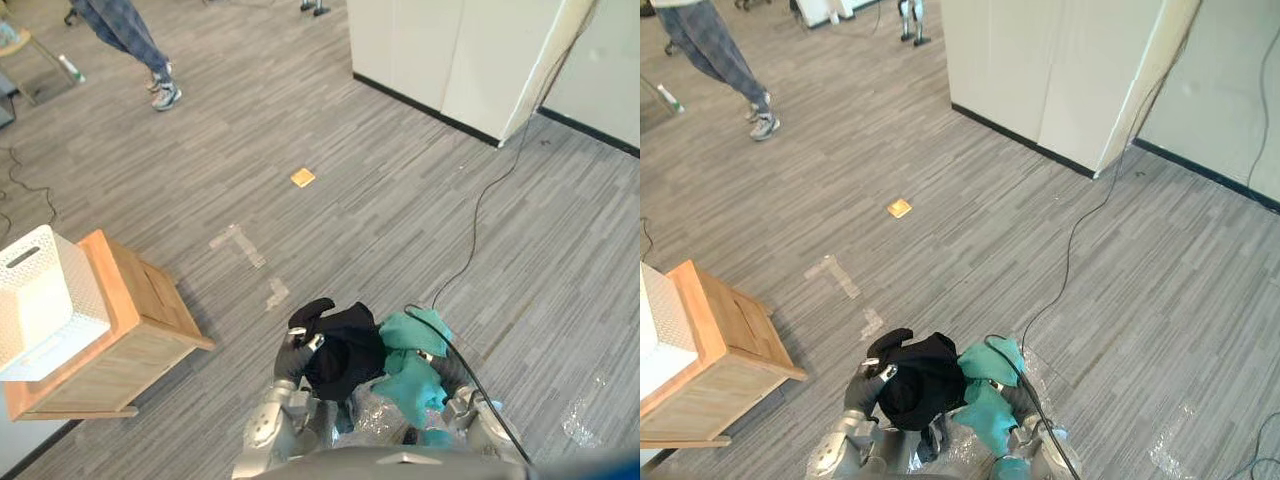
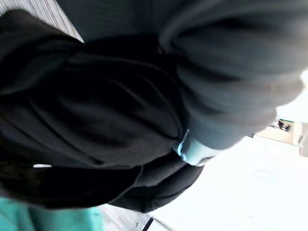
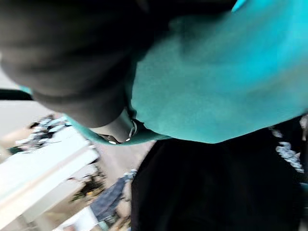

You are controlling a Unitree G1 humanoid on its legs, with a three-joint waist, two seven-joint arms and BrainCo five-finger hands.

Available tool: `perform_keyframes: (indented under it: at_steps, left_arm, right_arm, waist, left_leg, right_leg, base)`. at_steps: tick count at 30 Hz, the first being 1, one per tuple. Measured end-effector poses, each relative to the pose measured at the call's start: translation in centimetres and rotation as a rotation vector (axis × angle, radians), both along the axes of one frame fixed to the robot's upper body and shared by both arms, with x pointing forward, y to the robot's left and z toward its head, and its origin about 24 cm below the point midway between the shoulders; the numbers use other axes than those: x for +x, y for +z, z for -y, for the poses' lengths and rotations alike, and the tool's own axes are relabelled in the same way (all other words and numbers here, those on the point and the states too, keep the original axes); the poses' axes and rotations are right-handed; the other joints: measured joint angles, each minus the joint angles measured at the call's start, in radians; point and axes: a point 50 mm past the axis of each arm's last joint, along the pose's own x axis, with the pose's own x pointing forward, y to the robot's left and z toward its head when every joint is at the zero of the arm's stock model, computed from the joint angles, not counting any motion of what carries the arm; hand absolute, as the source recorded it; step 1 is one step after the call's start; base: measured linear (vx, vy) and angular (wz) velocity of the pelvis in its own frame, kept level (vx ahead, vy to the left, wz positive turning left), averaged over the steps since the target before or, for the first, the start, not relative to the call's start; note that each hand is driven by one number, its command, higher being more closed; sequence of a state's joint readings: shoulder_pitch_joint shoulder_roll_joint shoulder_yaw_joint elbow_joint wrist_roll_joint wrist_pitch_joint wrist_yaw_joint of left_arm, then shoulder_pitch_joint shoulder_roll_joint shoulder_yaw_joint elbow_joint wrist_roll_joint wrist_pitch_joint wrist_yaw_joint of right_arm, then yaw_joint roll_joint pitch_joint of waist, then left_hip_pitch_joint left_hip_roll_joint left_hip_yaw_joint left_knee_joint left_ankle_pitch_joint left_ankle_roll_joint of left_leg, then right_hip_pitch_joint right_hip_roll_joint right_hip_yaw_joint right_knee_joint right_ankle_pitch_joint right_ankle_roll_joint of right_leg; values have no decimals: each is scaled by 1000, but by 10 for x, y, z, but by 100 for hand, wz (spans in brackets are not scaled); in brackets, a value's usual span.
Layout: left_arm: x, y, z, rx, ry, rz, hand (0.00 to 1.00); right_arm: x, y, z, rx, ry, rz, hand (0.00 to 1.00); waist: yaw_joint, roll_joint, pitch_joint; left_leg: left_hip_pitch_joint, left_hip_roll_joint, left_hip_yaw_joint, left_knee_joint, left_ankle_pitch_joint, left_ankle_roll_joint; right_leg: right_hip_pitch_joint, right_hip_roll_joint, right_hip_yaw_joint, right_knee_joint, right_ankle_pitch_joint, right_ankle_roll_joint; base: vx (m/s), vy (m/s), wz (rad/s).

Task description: Tidy the bed and pick cloth on bed and put in laundry

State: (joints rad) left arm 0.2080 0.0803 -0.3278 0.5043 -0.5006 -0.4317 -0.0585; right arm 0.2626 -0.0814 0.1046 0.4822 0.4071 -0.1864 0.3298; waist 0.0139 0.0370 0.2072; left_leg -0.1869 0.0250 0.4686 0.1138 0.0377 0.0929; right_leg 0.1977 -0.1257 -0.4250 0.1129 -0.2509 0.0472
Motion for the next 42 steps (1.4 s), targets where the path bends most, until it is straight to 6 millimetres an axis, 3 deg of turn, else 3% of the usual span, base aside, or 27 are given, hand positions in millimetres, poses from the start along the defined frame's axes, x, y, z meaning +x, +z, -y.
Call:
perform_keyframes:
  at_steps: [3, 5, 6, 7, 9, 12, 15, 16, 17, 18, 19, 20, 21, 22, 25, 28, 29, 30, 32, 34, 35, 37, 38, 39, 40, 42]
  left_arm:
    - [4, 2, -1, 0, 7, 12, 100]
    - [4, 1, -4, -7, 37, 4, 100]
    - [3, 1, -6, -5, 50, -1, 100]
    - [2, 0, -7, -2, 53, -3, 100]
    - [1, 0, -10, 8, 60, 1, 100]
    - [-2, -1, -20, 68, 65, -10, 100]
    - [-3, -3, -26, 87, 89, -25, 100]
    - [-1, -6, -28, 97, 86, -38, 100]
    - [-1, -6, -29, 99, 84, -40, 100]
    - [0, -6, -29, 101, 81, -41, 100]
    - [1, -7, -30, 104, 76, -46, 100]
    - [-1, -9, -31, 110, 73, -57, 100]
    - [-3, -11, -34, 121, 69, -71, 100]
    - [-8, -18, -31, 117, 58, -105, 100]
    - [-25, -25, -32, 107, 73, -154, 100]
    - [-36, -28, -37, 92, 117, -178, 100]
    - [-37, -28, -38, 73, 144, -173, 100]
    - [-35, -26, -37, 47, 152, -150, 100]
    - [-37, -23, -36, 34, 127, -126, 100]
    - [-35, -20, -36, 28, 108, -107, 100]
    - [-33, -18, -36, 23, 101, -91, 100]
    - [-31, -17, -35, 13, 90, -80, 100]
    - [-28, -16, -32, 5, 82, -79, 100]
    - [-28, -16, -32, 0, 81, -82, 100]
    - [-26, -16, -32, 2, 80, -87, 100]
    - [-21, -14, -35, 2, 83, -73, 100]
  right_arm:
    - [-1, -1, -2, 0, -21, -11, 100]
    - [-1, -1, -3, -6, -31, -13, 100]
    - [-1, -2, -2, -25, -29, -18, 100]
    - [-3, -3, -2, -27, -30, -24, 100]
    - [-7, -6, 0, -34, -38, -36, 100]
    - [-17, -13, 5, -48, -59, -63, 100]
    - [-22, -15, 8, -58, -77, -53, 100]
    - [-28, -18, 9, -58, -90, -74, 100]
    - [-30, -20, 10, -59, -95, -81, 100]
    - [-31, -20, 10, -57, -104, -85, 100]
    - [-34, -22, 11, -48, -126, -93, 100]
    - [-36, -24, 11, -46, -134, -98, 100]
    - [-38, -25, 11, -44, -140, -108, 100]
    - [-38, -26, 15, -45, -165, -107, 100]
    - [-32, -20, 27, -66, -182, -61, 100]
    - [-25, -18, 27, -69, -170, -41, 100]
    - [-24, -18, 26, -67, -165, -38, 100]
    - [-25, -18, 24, -65, -159, -40, 100]
    - [-24, -16, 22, -62, -154, -33, 100]
    - [-20, -15, 23, -66, -162, -27, 100]
    - [-17, -14, 23, -66, -159, -17, 100]
    - [-13, -13, 25, -63, -167, -9, 100]
    - [-11, -12, 28, -65, -182, -11, 100]
    - [-11, -12, 31, -65, -193, -14, 100]
    - [-10, -12, 30, -54, -203, -22, 100]
    - [-7, -8, 24, -42, -180, 5, 100]
  waist:
    - [5, -52, -18]
    - [10, -56, -21]
    - [10, -57, -21]
    - [8, -57, -24]
    - [2, -60, -29]
    - [-10, -69, -29]
    - [-29, -62, -24]
    - [-46, -50, -19]
    - [-53, -50, -20]
    - [-55, -51, -20]
    - [-51, -65, -17]
    - [-51, -77, -17]
    - [-53, -83, -16]
    - [-51, -60, -13]
    - [-45, -7, -20]
    - [-45, 10, -25]
    - [-51, 3, -19]
    - [-50, 6, -16]
    - [-36, 11, -4]
    - [-19, 14, -4]
    - [-15, 15, -4]
    - [-9, 15, -5]
    - [-15, 19, -4]
    - [-19, 22, -4]
    - [-21, -7, -3]
    - [-12, -29, -1]
  left_leg:
    - [-14, -52, 34, 53, -60, 49]
    - [9, -65, 33, 97, -115, 73]
    - [37, -69, 24, 121, -145, 73]
    - [52, -71, 10, 125, -159, 72]
    - [132, -81, -93, 89, -211, 60]
    - [234, -95, -227, 32, -222, 52]
    - [309, -86, -362, 11, -234, 33]
    - [331, -69, -448, 15, -239, 22]
    - [334, -64, -484, 20, -244, 14]
    - [334, -57, -517, 27, -250, 2]
    - [346, -53, -585, 41, -270, -28]
    - [345, -56, -625, 64, -297, -47]
    - [344, -54, -650, 82, -315, -64]
    - [345, -22, -655, 103, -339, -91]
    - [351, 33, -660, 93, -364, -127]
    - [341, 66, -667, 157, -375, -144]
    - [264, 66, -636, 351, -358, -155]
    - [171, 91, -588, 558, -303, -175]
    - [71, 152, -476, 789, -238, -155]
    - [15, 170, -385, 840, -242, -133]
    - [-13, 166, -336, 797, -252, -121]
    - [-18, 149, -255, 609, -249, -130]
    - [0, 122, -221, 407, -197, -128]
    - [17, 100, -188, 263, -134, -63]
    - [72, 47, -165, 176, -89, -41]
    - [79, 22, -155, 128, -79, -37]
  right_leg:
    - [15, -56, -37, 9, 23, 63]
    - [37, -77, -40, 82, 47, 104]
    - [25, -101, -47, 209, 63, 119]
    - [8, -117, -52, 298, 78, 117]
    - [-133, -180, -21, 702, 177, 37]
    - [-279, -171, 43, 900, 55, 23]
    - [-382, -110, 117, 790, -27, 17]
    - [-410, -69, 156, 616, -27, 15]
    - [-418, -58, 173, 540, -20, 20]
    - [-417, -48, 197, 457, -2, 31]
    - [-415, -39, 260, 258, 67, 49]
    - [-409, -43, 310, 161, 127, 61]
    - [-390, -41, 320, 153, 178, 83]
    - [-368, -4, 320, 174, 184, 46]
    - [-400, 20, 273, 293, 87, 0]
    - [-376, 34, 223, 325, 25, -29]
    - [-326, 32, 190, 295, 18, -33]
    - [-261, 37, 152, 249, 15, -39]
    - [-163, 55, 110, 178, 13, -55]
    - [-91, 53, 98, 122, 12, -59]
    - [-56, 48, 88, 79, 16, -58]
    - [-30, 31, 74, 61, 34, -41]
    - [-15, 20, 62, 64, 26, -25]
    - [-6, 13, 54, 72, 12, -3]
    - [2, -19, 58, 62, 13, 20]
    - [14, -24, 66, -6, 53, 30]
  base:
    - [558, 212, 54]
    - [435, 205, 57]
    - [413, 218, 66]
    - [414, 210, 85]
    - [416, 138, 102]
    - [374, 0, 122]
    - [326, -133, 151]
    - [349, -246, 177]
    - [277, -239, 166]
    - [273, -302, 155]
    - [286, -332, 159]
    - [308, -361, 149]
    - [240, -312, 125]
    - [269, -352, 95]
    - [264, -305, 54]
    - [217, -182, 46]
    - [205, -160, 75]
    - [256, -184, 79]
    - [272, -130, 56]
    - [225, -45, 32]
    - [273, 26, 18]
    - [320, 92, 15]
    - [347, 166, 29]
    - [359, 166, 52]
    - [311, 121, 46]
    - [315, 59, 7]
